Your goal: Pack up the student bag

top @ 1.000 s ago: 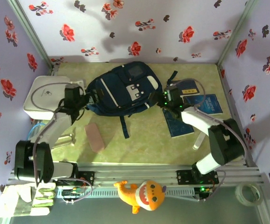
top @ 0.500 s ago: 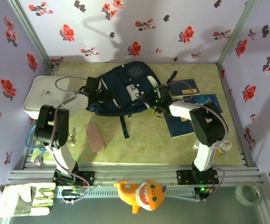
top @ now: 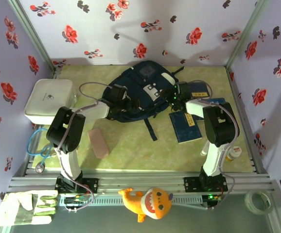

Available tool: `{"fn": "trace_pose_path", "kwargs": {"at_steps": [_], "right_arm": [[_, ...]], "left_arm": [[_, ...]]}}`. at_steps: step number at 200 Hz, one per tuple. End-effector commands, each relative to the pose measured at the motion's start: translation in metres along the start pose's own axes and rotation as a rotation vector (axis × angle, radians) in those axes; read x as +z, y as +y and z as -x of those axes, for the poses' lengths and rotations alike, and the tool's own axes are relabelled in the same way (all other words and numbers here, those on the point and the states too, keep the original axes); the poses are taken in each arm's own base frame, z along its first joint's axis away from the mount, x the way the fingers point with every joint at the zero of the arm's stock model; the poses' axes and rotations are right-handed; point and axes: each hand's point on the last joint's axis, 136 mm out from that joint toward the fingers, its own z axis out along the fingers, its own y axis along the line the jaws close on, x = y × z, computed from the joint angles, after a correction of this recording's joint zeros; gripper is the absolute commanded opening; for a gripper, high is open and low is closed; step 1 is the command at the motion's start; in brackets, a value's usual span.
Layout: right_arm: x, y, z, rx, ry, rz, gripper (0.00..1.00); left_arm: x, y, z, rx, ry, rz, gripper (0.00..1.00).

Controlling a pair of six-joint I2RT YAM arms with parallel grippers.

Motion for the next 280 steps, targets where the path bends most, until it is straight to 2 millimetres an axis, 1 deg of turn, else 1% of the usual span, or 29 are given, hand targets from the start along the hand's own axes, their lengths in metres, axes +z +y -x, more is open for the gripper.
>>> {"fn": "trace_pose_path", "kwargs": {"at_steps": [1, 19, 29, 42, 49, 65, 79, 116, 138, 165, 184, 227, 241, 258, 280], "right_arm": [[-0.024, 0.014, -0.012, -0.018, 0.025, 0.059, 0.8], [-0.033, 0.004, -0.025, 0.044, 0.039, 0.057, 0.79], [-0.035, 0.0, -0.033, 0.077, 0.049, 0.067, 0.78], [-0.035, 0.001, -0.045, 0.115, 0.072, 0.097, 0.77], [-0.034, 0.005, -0.05, 0.127, 0.082, 0.117, 0.76], [-0.032, 0.011, -0.055, 0.146, 0.088, 0.138, 0.73], [-0.029, 0.011, -0.056, 0.148, 0.082, 0.13, 0.69], [-0.015, 0.003, -0.06, 0.163, 0.096, 0.099, 0.6], [-0.01, -0.003, -0.06, 0.173, 0.09, 0.078, 0.59], [-0.01, -0.009, -0.056, 0.175, 0.062, 0.057, 0.58], [-0.008, -0.009, -0.053, 0.166, 0.053, 0.055, 0.54], [-0.002, -0.001, -0.052, 0.162, 0.065, 0.086, 0.34], [-0.003, 0.005, -0.051, 0.16, 0.067, 0.111, 0.28], [-0.007, 0.018, -0.052, 0.149, 0.072, 0.156, 0.21], [-0.016, 0.038, -0.054, 0.143, 0.079, 0.216, 0.18]], "left_arm": [[-0.011, -0.014, -0.008, -0.05, 0.038, -0.037, 0.83], [-0.031, -0.015, 0.0, -0.034, -0.006, -0.024, 0.85], [-0.042, -0.017, 0.004, -0.02, -0.027, -0.029, 0.86], [-0.053, -0.018, 0.006, -0.01, -0.048, -0.033, 0.88], [-0.058, -0.018, 0.007, -0.007, -0.059, -0.036, 0.88], [-0.067, -0.016, 0.007, 0.0, -0.074, -0.033, 0.89], [-0.071, -0.013, 0.004, 0.003, -0.08, -0.026, 0.9], [-0.08, -0.008, -0.003, 0.01, -0.086, -0.026, 0.9], [-0.083, -0.006, -0.006, 0.018, -0.081, -0.022, 0.91], [-0.084, -0.004, -0.01, 0.021, -0.076, -0.019, 0.91], [-0.085, -0.004, -0.011, 0.025, -0.074, -0.02, 0.91], [-0.09, -0.009, -0.014, 0.058, -0.073, -0.037, 0.91], [-0.091, -0.011, -0.017, 0.078, -0.072, -0.044, 0.91], [-0.094, -0.02, -0.021, 0.113, -0.067, -0.067, 0.9], [-0.096, -0.032, -0.031, 0.163, -0.051, -0.097, 0.86]]}}
